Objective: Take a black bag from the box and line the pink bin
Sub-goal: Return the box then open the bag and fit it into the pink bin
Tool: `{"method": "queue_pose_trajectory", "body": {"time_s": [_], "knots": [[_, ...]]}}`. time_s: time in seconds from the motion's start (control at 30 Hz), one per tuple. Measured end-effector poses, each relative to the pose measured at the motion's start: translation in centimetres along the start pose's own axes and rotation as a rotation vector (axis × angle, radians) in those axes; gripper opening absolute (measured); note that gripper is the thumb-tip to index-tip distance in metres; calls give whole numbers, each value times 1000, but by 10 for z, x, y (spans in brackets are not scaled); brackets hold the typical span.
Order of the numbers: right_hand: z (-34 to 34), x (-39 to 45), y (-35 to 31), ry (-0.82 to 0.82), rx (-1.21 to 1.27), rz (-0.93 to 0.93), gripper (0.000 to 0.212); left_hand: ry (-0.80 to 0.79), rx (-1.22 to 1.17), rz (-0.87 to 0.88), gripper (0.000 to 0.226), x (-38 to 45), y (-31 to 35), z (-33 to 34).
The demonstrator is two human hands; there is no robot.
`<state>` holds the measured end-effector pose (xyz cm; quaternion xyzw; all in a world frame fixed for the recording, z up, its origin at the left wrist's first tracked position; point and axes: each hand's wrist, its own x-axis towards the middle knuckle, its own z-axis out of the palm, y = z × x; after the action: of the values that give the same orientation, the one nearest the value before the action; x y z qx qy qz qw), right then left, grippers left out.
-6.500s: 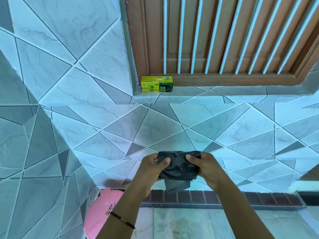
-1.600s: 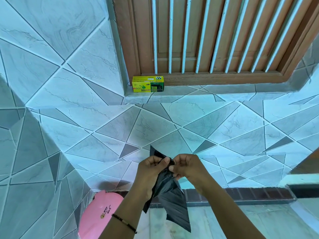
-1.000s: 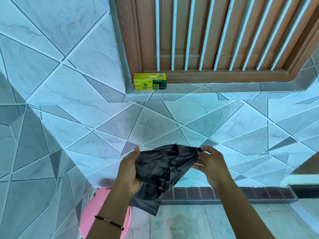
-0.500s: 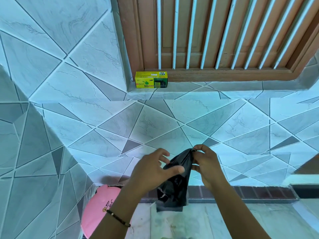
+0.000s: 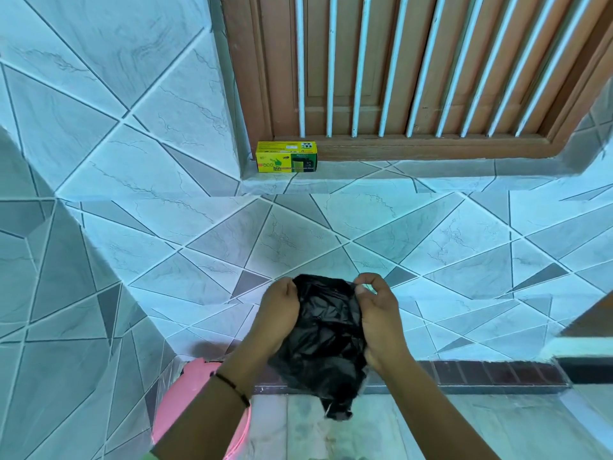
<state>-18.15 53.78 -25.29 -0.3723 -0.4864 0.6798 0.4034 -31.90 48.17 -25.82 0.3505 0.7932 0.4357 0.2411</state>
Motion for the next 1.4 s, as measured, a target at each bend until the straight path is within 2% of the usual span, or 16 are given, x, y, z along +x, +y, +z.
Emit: {"method": "queue_pose_trajectory", "body": {"time_s": [0.13, 0.23, 0.3, 0.4, 0.47, 0.57, 0.63, 0.73, 0.83, 0.9, 0.97, 1.07, 1.13, 1.2, 1.27, 1.4], "knots": [[1, -5, -5, -202, -164, -126, 7, 38, 100, 74, 31, 11, 3, -8], [-2, -5, -9, -321, -296, -140, 23, 87, 201, 156, 28, 10, 4, -12], [-6, -5, -11, -274, -422, -146, 22, 143, 239, 202, 24, 4, 2, -15], [-20, 5, -13, -89, -386, -67, 18, 140, 155, 241, 14, -5, 1, -18], [-30, 11, -14, 0, -309, -23, 13, 52, 133, 272, 30, -12, 4, -22], [-42, 19, -16, 118, -234, -13, 10, -18, 376, 325, 49, -17, 3, -24], [-51, 24, -20, 191, -208, -42, 12, 61, 419, 319, 38, -11, -4, -27], [-65, 28, -25, 260, -154, -89, 14, 236, 363, 188, 13, 4, -22, -41], [-71, 25, -31, 127, -73, -134, 27, 248, 415, -28, 12, 13, -34, -55], [-68, 21, -37, -34, -44, -157, 36, 183, 495, -114, 25, 17, -42, -60], [-59, 19, -42, -168, -73, -176, 46, -8, 474, -62, 48, 17, -43, -59], [-38, 17, -46, -342, -130, -176, 48, -407, 91, 85, 68, 4, -21, -41], [-24, 18, -47, -425, -173, -177, 45, -495, -67, 105, 66, -1, -5, -23], [-19, 21, -48, -446, -256, -203, 47, -388, -33, 181, 47, 2, 1, -9], [-21, 24, -52, -454, -371, -252, 43, -174, 73, 260, 29, 6, -1, -9], [-40, 23, -61, -545, -527, -279, 24, 244, 145, 151, 19, 20, -18, -34]]}}
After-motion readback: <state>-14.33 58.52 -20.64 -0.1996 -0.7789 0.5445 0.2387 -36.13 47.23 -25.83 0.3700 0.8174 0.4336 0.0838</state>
